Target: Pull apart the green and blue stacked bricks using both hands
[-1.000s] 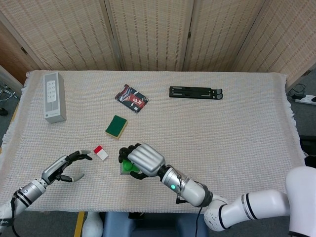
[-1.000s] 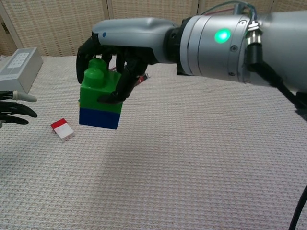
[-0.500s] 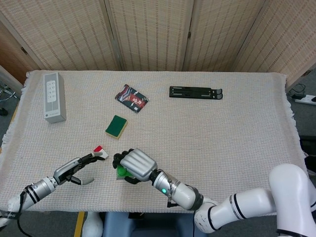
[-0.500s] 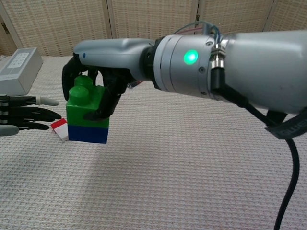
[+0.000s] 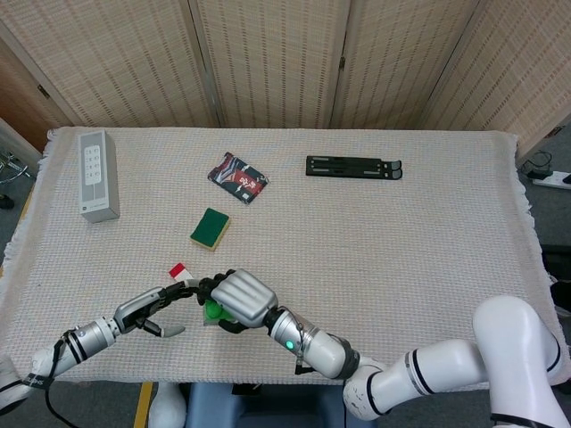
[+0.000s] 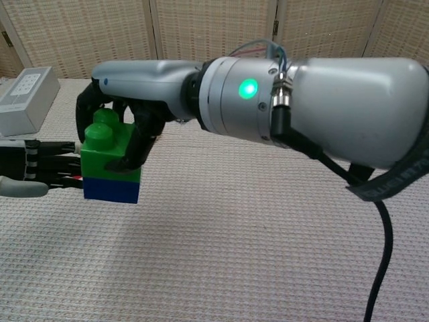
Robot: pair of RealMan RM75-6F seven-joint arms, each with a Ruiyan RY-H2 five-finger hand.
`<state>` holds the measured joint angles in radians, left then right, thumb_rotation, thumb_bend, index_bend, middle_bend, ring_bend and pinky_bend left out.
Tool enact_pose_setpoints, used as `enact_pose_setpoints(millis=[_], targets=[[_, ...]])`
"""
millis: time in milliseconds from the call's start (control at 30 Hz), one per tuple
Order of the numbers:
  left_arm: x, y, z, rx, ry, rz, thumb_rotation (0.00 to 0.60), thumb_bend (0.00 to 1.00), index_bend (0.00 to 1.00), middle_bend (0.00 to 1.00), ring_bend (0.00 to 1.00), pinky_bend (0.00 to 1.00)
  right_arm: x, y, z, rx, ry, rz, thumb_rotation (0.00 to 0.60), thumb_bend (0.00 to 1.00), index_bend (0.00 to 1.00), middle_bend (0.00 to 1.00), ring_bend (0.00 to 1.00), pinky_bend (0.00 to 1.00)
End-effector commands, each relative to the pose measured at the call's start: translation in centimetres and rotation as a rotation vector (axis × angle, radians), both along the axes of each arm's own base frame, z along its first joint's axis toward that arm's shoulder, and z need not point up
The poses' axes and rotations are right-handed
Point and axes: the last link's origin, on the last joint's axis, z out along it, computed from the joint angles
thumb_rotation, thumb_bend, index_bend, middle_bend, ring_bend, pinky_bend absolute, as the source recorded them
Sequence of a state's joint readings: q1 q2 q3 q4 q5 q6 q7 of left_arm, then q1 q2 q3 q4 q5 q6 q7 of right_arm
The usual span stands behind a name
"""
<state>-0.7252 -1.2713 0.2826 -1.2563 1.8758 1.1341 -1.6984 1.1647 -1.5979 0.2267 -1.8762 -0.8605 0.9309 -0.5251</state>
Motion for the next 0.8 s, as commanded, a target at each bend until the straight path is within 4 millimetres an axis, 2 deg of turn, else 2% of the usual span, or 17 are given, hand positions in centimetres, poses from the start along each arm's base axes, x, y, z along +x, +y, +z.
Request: enact_pose_setpoints(millis=[33,433,800], targets=[[0.1,0.2,-0.3,-0.003,-0.002,0.005,0.6,0.35,0.1,0.16,0.0,0.01,0.1,0.0,-0.2,0.002,-0.003,0.0,0.6,0.43,0.92,0.72,0.83,0.9],[0.3,0.3,-1.1,-0.021,0.002,-0.004,0.6,0.35,0.1,0.16,0.0,0.01,-0.2,-0.4,-1.2,-0.017,0.015,-0.009,0.6,0.43,0.92,0.72,0.83,0.9],[1.2,0.2,-1.8,-0.024,0.005,-0.015,0.6,0.34,0.1,0.16,0.0,0.01,0.5,-0.4,-2.2,-0.006,-0.016,-0.02,0.6,0.43,0.92,0.72,0.83,0.9]])
